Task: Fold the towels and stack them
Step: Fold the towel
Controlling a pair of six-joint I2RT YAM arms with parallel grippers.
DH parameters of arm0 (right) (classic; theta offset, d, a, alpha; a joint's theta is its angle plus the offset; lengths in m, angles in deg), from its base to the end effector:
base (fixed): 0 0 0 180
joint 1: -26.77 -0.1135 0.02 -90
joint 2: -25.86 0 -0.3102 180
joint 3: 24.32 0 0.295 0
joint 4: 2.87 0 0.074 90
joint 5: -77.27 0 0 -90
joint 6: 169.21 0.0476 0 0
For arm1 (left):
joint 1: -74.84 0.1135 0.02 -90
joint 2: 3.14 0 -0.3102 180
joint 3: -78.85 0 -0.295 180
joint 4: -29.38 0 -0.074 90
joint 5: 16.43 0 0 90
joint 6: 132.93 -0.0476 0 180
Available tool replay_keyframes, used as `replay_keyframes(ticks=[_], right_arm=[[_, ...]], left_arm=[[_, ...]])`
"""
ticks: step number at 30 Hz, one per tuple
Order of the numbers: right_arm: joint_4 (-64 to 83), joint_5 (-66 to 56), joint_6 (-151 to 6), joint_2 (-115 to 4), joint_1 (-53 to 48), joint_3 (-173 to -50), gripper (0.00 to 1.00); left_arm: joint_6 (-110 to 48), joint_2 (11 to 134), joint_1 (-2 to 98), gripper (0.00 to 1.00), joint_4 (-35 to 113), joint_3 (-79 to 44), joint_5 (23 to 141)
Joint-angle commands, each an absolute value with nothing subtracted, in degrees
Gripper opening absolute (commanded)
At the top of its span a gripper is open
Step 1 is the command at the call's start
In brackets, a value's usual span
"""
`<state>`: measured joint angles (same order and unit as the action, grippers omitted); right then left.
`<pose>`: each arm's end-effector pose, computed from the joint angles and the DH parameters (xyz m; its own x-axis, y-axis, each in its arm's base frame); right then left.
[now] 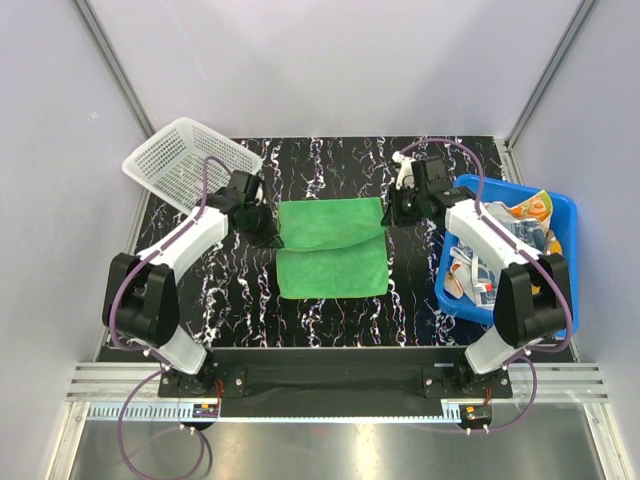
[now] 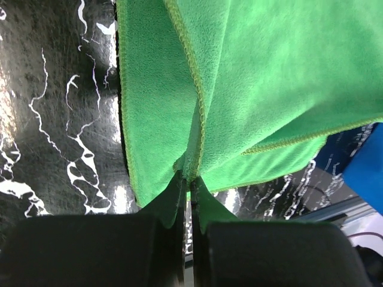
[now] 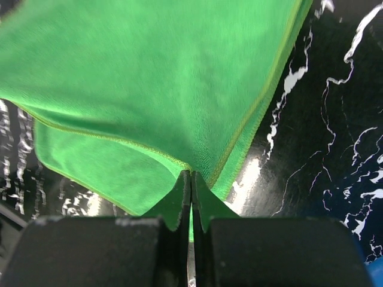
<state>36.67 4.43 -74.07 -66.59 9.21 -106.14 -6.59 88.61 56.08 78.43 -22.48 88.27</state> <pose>0.3769 0.1340 0.2772 -0.7712 -0.1543 -0.6176 -0.4010 0.8713 0.2830 0.3492 -0.1314 0.2507 -0.9251 -0.2911 -0.2436 -0.1550 0.8755 -0.4577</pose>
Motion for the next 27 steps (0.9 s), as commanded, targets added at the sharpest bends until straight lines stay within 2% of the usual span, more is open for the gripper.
replay_keyframes(ticks=[1,13,27], right_arm=[[33.47,5.63,-71.66,-61.51,9.37,-105.58,0.00],[24.77,9.24,-64.63,-55.62,9.37,-90.03,0.00],[27.40,7.74,-63.93,-49.21,9.28,-89.84,0.00]], left_arm=[[-4.87,84.14,56.39,0.00,77.68,-24.11,89.83],[-1.00,78.07,55.95,0.00,71.00,-37.56,93.00],[1.19,72.02,55.16,0.00,75.48,-35.80,91.77]])
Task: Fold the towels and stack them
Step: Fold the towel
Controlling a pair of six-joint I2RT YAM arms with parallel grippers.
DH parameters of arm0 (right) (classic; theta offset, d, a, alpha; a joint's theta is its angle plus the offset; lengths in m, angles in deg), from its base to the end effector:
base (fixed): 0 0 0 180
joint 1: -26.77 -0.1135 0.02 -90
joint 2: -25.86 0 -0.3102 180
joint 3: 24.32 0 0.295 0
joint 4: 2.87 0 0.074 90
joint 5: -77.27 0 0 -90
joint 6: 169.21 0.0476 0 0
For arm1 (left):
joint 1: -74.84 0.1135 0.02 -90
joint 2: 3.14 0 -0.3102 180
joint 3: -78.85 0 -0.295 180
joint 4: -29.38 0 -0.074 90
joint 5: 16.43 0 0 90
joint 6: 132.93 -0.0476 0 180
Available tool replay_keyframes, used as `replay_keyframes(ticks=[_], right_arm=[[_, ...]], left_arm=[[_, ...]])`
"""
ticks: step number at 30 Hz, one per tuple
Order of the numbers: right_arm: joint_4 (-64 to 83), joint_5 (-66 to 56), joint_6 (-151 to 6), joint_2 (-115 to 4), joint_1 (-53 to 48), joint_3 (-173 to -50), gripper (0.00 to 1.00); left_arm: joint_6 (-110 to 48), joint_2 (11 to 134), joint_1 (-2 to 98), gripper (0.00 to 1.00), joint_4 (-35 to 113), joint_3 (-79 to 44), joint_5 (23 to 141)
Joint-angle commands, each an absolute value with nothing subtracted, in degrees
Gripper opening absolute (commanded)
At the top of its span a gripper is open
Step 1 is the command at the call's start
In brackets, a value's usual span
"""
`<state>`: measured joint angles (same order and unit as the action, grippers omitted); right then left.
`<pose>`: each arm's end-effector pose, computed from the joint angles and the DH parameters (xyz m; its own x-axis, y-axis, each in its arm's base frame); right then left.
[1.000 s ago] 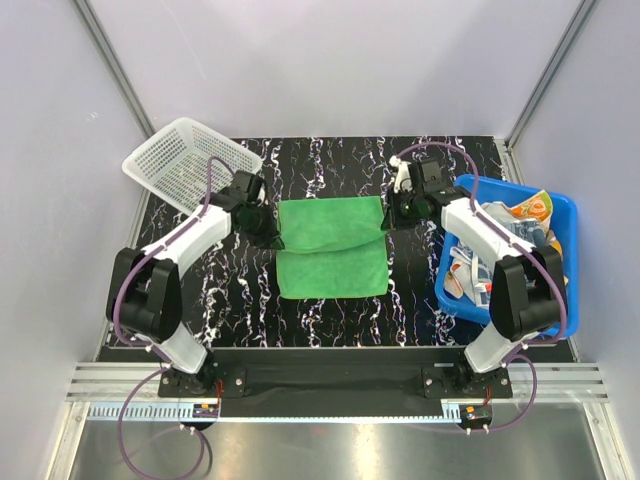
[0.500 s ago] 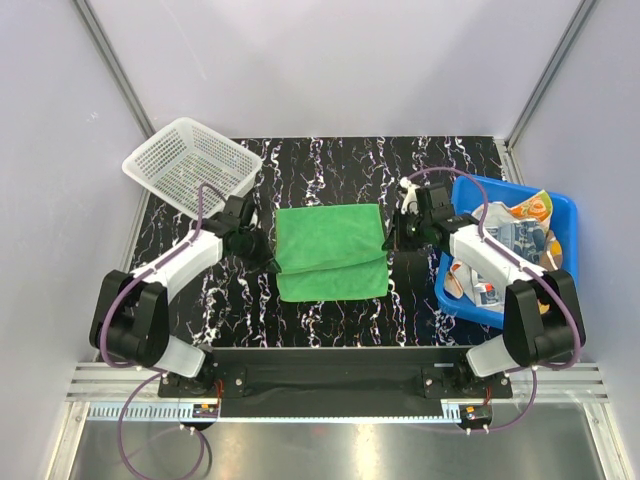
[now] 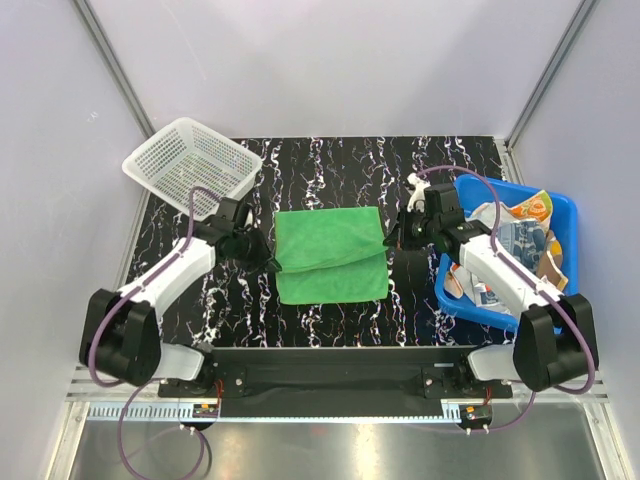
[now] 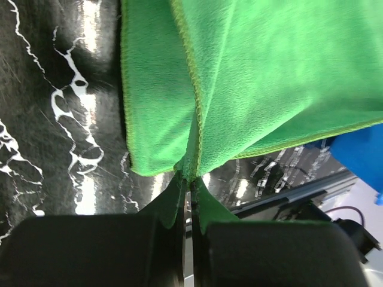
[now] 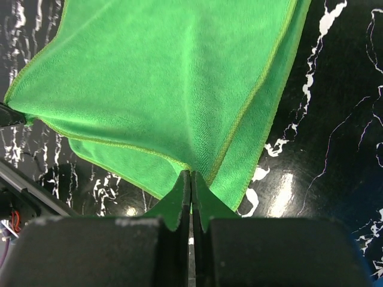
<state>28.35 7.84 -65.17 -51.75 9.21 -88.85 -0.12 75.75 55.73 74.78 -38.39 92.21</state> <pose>0.3054 0.1142 0.2669 -0.7727 -0.0063 -0.6348 -0.3451 0.8435 0.4117 0.2789 -0.1127 0.2312 -0.9180 -0.3634 -0.1588 -0.2313 0.8158 -0.5301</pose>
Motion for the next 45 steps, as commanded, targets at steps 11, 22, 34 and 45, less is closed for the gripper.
replay_keyframes(ticks=[11,22,34,45], right_arm=[[25.12,8.80,-56.98,-45.69,9.28,-78.07,0.00],[35.04,2.30,-52.06,-42.27,9.28,-74.99,0.34],[37.77,-4.99,-47.22,-50.60,6.47,-79.38,0.36],[38.56,-11.68,-45.73,-56.93,2.43,-83.16,0.35]], left_arm=[[4.00,69.90,51.56,0.00,68.81,-48.80,91.94],[5.07,66.66,46.46,0.38,68.88,-53.82,89.67],[0.23,69.45,46.45,0.47,66.35,-50.65,85.96],[-2.58,77.98,48.03,0.28,66.16,-48.28,81.48]])
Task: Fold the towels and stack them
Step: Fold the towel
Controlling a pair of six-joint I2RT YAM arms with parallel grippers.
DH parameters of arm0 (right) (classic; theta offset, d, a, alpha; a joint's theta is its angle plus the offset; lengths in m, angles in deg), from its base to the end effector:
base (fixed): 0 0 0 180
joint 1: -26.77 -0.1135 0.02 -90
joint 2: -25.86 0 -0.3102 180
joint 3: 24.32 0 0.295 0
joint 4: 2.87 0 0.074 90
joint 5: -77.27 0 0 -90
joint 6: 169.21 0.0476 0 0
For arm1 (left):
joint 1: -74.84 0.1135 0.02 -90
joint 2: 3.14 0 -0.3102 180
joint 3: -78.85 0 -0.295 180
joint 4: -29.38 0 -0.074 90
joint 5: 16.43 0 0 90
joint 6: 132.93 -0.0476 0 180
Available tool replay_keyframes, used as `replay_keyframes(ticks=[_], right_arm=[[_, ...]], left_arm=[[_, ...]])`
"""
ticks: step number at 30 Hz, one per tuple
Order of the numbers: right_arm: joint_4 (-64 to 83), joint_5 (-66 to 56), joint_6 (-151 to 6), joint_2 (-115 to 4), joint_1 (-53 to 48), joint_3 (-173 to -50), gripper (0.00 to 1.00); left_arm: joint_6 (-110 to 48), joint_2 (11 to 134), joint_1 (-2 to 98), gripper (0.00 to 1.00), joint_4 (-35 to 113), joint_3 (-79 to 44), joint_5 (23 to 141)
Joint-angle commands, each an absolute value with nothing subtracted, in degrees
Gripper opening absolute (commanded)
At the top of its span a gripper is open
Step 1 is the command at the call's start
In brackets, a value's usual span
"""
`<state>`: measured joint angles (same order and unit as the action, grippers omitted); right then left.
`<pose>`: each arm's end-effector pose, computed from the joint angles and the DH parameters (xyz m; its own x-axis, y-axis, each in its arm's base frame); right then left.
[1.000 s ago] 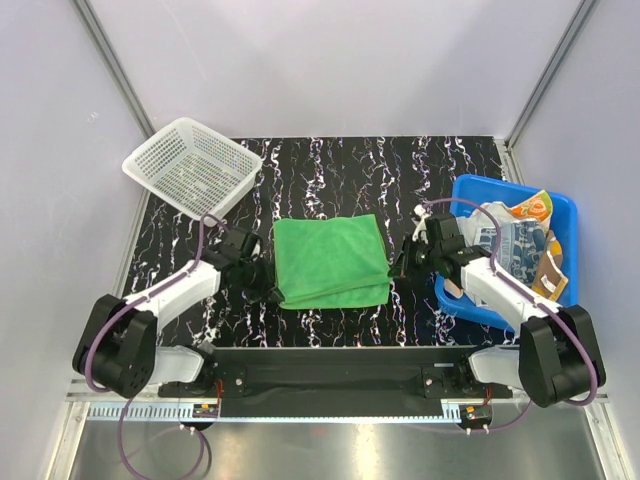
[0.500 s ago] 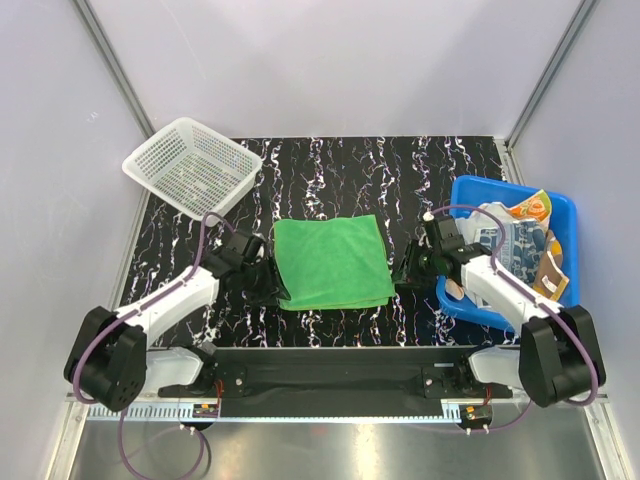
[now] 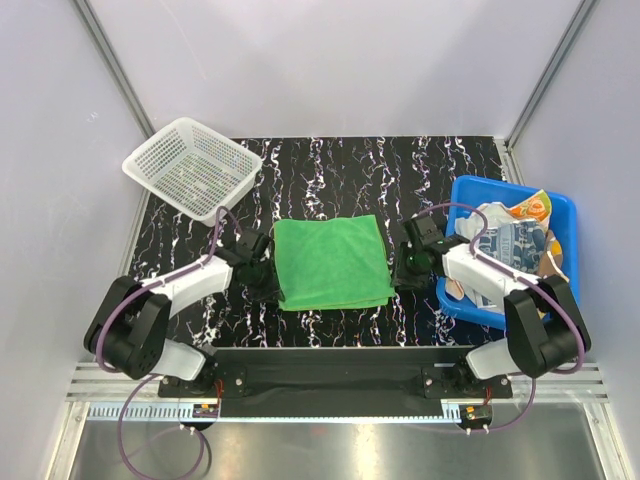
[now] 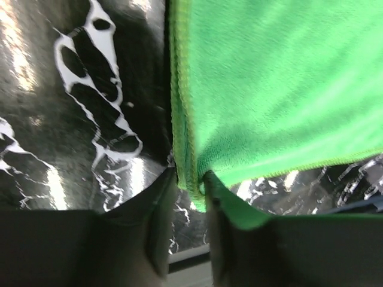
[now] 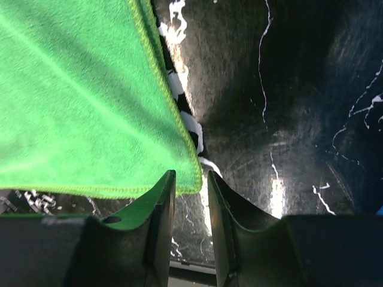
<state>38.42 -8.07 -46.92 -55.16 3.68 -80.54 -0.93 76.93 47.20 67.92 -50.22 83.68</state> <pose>0.2640 0.1167 0.1851 -0.9359 0.1798 -0.3029 0.0932 0.9557 0.2793 0.2354 -0.1327 0.1636 -0.9541 -0.2439 -0.1736 -0.1651 0.9123 -0.3748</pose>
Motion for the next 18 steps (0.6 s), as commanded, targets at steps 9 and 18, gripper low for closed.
replay_keyframes(ticks=[9,18], right_arm=[[38.22,-12.29,-41.07,-56.77,-1.78,-81.85,0.37],[36.28,-14.03,-34.57,-56.24,-4.78,-79.30,0.36]], left_arm=[[-4.51,77.46,52.25,0.04,67.04,-49.78,81.66],[-5.66,75.18,52.34,0.41,69.15,-48.81,82.10]])
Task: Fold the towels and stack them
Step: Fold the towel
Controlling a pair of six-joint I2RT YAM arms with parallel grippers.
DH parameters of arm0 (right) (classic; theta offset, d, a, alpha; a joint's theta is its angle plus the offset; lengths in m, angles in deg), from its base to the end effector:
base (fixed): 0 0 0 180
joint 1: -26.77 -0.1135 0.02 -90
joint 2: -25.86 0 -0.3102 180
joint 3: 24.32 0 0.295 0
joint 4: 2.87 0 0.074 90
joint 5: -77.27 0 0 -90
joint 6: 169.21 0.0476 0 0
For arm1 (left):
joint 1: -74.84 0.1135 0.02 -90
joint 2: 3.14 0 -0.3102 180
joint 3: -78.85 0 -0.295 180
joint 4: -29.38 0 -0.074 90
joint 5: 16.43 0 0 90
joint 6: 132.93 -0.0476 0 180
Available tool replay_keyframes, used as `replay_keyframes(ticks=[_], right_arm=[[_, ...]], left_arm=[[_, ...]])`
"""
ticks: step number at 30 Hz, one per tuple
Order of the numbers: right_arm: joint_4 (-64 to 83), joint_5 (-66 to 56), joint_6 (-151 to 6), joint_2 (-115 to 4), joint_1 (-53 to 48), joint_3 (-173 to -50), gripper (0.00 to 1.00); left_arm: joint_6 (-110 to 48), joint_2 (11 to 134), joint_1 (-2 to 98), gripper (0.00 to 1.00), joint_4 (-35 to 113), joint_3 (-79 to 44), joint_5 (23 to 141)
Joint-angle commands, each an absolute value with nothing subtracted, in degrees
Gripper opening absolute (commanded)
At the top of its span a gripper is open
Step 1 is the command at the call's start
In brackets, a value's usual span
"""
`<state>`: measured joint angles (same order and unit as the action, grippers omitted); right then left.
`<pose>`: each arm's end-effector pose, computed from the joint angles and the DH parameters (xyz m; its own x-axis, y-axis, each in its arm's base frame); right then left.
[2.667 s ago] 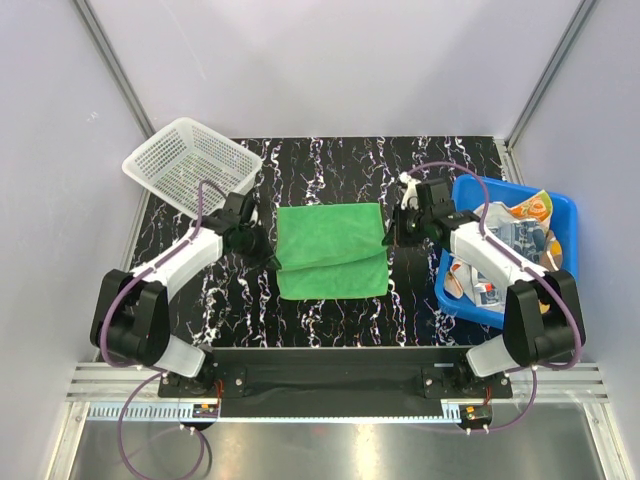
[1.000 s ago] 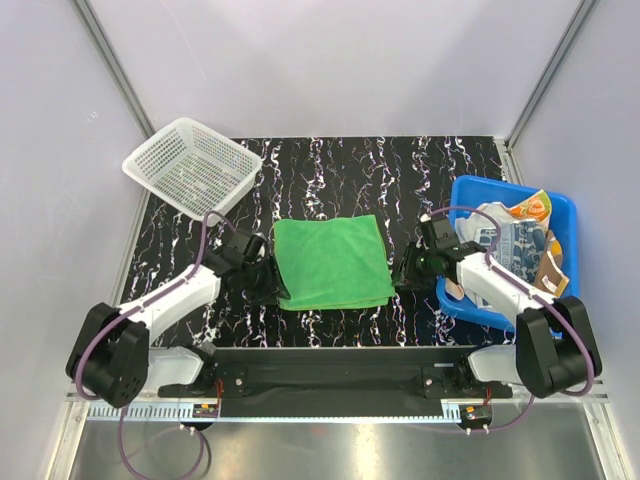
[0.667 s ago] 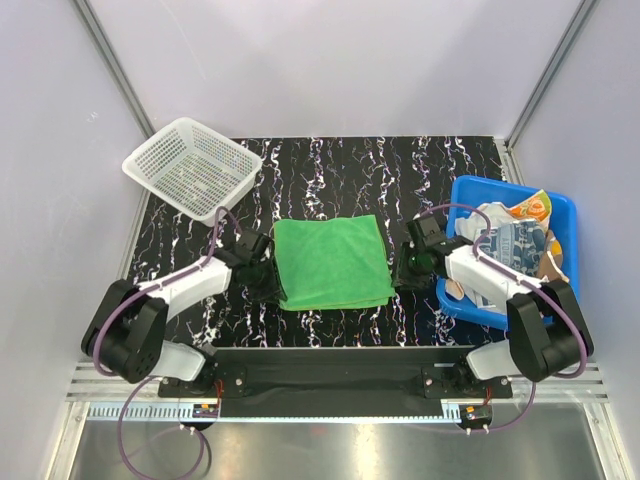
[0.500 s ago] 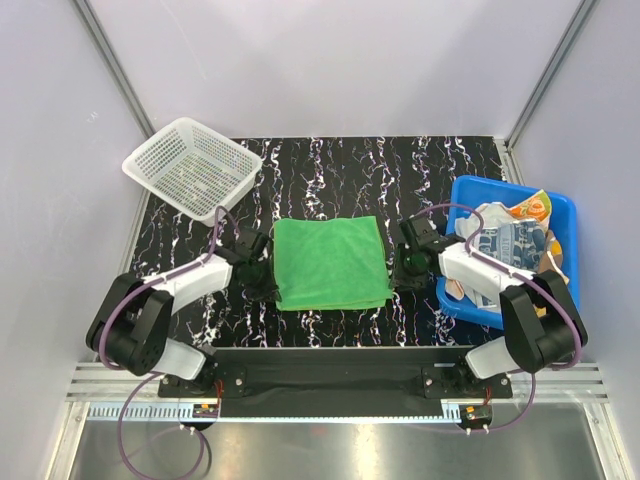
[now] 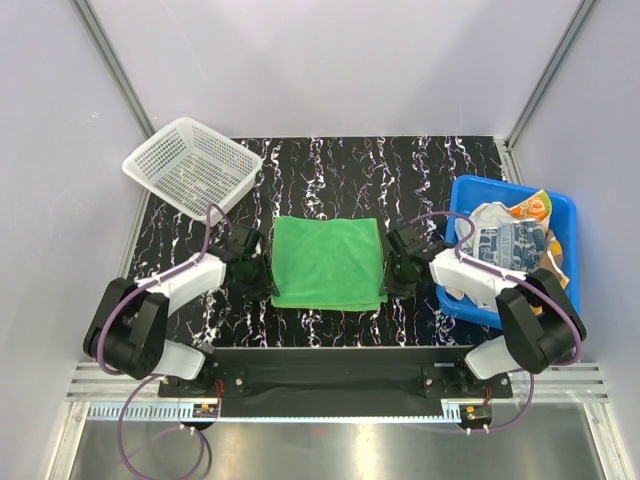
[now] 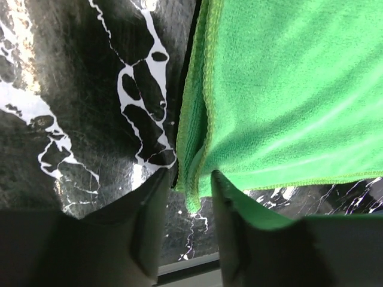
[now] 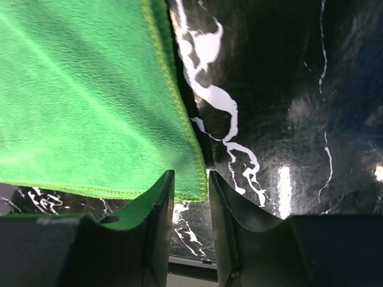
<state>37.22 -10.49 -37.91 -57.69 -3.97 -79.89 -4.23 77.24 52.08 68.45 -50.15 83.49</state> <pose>0.2492 0.1504 0.1706 -0.9444 0.2057 -0.2566 0.1331 0.9526 0.2737 0.2455 -0.1119 0.1622 -0.9441 -0.2718 -0.1865 -0.1933 0.9148 -0.3547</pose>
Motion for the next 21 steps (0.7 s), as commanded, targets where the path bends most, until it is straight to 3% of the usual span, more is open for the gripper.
replay_keyframes(ticks=[1,16,19,21], right_arm=[[36.19,-14.49,-34.39,-55.97,-4.69,-79.12,0.36],[32.94,-12.82,-31.84,-53.77,-4.87,-75.69,0.33],[32.15,-12.82,-31.84,-53.95,-5.13,-75.17,0.33],[31.89,-12.82,-31.66,-54.12,-5.13,-74.99,0.30]], left_arm=[[-5.75,74.30,52.34,0.41,69.41,-48.38,82.01],[-5.48,73.76,50.32,0.40,67.13,-50.04,84.82],[-5.48,74.82,50.23,0.35,66.43,-50.22,84.39],[-5.74,75.26,50.23,0.24,66.69,-49.95,83.34]])
